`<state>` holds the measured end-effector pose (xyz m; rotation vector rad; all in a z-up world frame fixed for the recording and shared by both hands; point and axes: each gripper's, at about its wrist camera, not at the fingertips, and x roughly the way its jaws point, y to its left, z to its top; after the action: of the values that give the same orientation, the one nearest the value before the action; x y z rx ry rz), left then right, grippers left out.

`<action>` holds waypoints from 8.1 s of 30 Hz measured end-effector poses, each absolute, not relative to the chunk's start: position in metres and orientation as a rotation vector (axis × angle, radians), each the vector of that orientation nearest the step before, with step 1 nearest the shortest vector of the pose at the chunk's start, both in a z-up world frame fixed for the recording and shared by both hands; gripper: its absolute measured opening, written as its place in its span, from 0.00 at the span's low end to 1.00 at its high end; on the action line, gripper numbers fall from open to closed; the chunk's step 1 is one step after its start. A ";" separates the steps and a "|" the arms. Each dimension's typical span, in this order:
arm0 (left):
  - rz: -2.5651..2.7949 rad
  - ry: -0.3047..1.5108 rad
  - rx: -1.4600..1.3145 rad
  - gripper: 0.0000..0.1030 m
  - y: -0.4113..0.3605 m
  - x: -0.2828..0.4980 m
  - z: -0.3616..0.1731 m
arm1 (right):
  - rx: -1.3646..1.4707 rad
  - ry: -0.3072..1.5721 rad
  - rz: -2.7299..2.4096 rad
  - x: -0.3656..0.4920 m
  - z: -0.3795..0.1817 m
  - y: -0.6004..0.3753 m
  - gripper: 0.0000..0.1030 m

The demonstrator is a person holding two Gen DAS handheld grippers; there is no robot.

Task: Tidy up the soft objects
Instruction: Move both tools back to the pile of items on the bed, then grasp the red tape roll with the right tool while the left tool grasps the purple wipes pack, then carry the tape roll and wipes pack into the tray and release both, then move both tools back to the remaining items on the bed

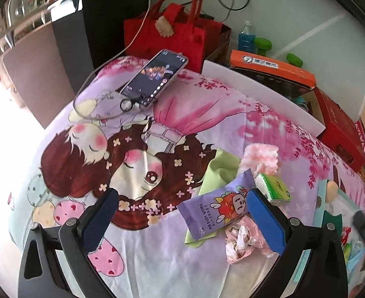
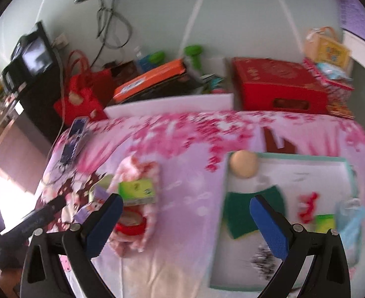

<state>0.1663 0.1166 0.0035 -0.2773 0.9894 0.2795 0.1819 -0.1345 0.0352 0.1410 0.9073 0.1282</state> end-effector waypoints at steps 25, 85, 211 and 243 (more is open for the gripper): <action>0.236 1.090 -0.664 0.99 0.147 0.175 -0.054 | 0.252 1.068 0.471 0.194 -0.054 -0.064 0.71; 0.169 1.018 -0.763 0.09 0.147 0.175 -0.054 | 0.496 1.099 0.349 0.206 -0.074 -0.108 0.15; -0.052 1.063 -0.095 1.00 -0.117 0.219 -0.022 | 0.309 0.977 -0.427 0.158 0.001 -0.366 1.00; 0.299 0.931 -0.155 1.00 0.044 0.191 0.010 | 0.199 0.857 -0.022 0.186 0.019 -0.202 1.00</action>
<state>0.1907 0.0436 0.0102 -0.1547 0.9314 0.2992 0.1856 -0.2024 0.0194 0.1990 0.8569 -0.0218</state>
